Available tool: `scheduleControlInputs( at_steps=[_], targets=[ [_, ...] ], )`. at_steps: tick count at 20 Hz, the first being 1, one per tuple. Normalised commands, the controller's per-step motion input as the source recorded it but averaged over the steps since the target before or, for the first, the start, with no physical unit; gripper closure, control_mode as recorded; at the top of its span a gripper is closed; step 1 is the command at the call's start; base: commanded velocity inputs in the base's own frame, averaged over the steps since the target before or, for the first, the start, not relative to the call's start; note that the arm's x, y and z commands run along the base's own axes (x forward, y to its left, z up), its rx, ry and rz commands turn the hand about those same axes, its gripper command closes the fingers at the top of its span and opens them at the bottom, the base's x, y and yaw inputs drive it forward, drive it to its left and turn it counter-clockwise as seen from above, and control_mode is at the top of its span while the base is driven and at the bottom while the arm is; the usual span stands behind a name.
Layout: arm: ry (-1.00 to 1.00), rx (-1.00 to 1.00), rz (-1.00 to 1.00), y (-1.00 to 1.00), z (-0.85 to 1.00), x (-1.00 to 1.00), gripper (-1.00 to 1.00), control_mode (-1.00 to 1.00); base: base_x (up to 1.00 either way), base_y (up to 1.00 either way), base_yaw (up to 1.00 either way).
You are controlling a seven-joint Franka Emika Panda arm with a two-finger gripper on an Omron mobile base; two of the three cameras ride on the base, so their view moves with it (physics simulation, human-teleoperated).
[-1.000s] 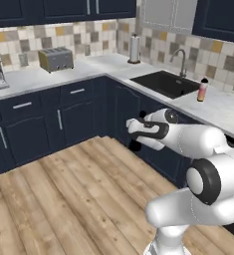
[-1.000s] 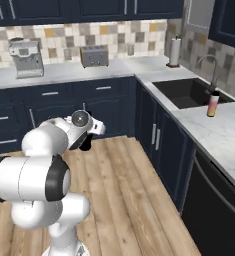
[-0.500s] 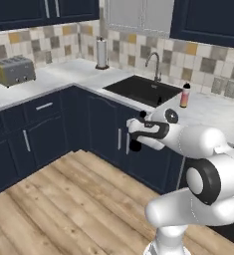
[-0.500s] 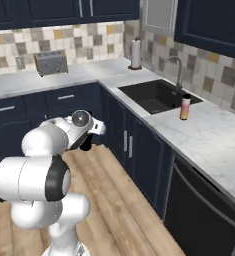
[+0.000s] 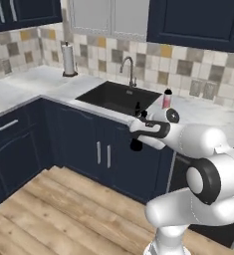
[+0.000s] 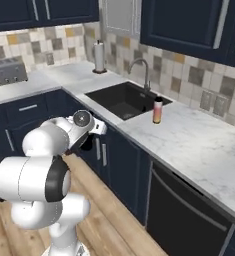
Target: Place the large bottle from the dining counter next to the other large bottle outside the sink, and place the small bottle from the dining counter next to the other small bottle inside the sink.
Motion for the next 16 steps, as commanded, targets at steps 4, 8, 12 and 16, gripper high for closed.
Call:
scheduleControlInputs(
  at_steps=[4,8,12,16],
  targets=[
    [0.00,0.00,0.00,0.00,0.00,0.00,1.00,1.00,0.66,0.01,-0.33],
    [0.00,0.00,0.00,0.00,0.00,0.00,1.00,1.00,0.54,0.08,-0.31],
    [0.00,0.00,0.00,0.00,0.00,0.00,1.00,1.00,0.46,0.13,-0.31],
    [0.00,0.00,0.00,0.00,0.00,0.00,1.00,1.00,0.43,0.29,-0.30]
  ],
)
